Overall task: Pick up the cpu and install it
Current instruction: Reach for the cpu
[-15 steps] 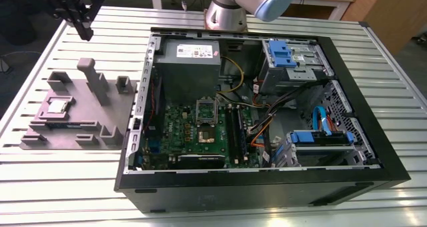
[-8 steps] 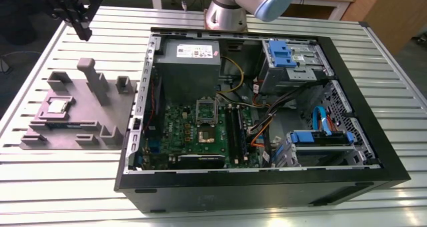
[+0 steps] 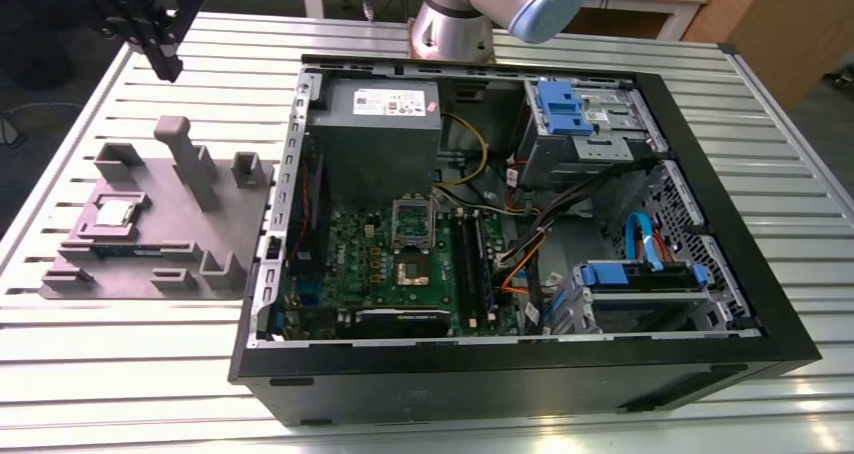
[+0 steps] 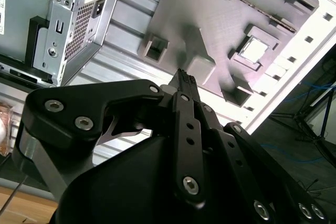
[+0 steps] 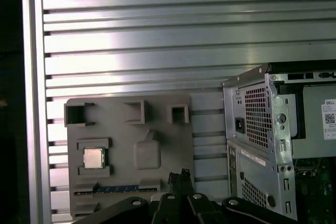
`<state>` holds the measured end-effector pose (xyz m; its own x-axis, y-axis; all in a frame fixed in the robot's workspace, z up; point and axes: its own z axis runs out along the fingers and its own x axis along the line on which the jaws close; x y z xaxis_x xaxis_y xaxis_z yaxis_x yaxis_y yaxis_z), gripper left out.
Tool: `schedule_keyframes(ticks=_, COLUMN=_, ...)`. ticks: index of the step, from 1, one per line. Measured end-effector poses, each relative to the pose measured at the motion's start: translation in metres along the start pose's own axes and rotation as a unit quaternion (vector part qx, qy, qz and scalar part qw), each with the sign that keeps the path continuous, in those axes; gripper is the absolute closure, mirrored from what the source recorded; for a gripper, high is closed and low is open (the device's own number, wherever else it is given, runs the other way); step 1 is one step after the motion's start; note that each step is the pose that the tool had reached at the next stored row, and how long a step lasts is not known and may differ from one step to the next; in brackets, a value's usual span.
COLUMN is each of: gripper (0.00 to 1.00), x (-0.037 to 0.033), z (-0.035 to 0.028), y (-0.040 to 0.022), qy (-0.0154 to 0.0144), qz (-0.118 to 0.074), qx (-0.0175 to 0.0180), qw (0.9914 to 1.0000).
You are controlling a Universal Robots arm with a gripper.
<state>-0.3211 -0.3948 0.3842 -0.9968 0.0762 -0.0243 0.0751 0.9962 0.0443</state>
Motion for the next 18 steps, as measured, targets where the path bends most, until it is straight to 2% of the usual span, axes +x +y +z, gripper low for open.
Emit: schedule_keyframes(ticks=18, gripper=0.9, x=0.0043, z=0.0006, y=-0.0003, qy=0.0, qz=0.0, qx=0.0, qw=1.0)
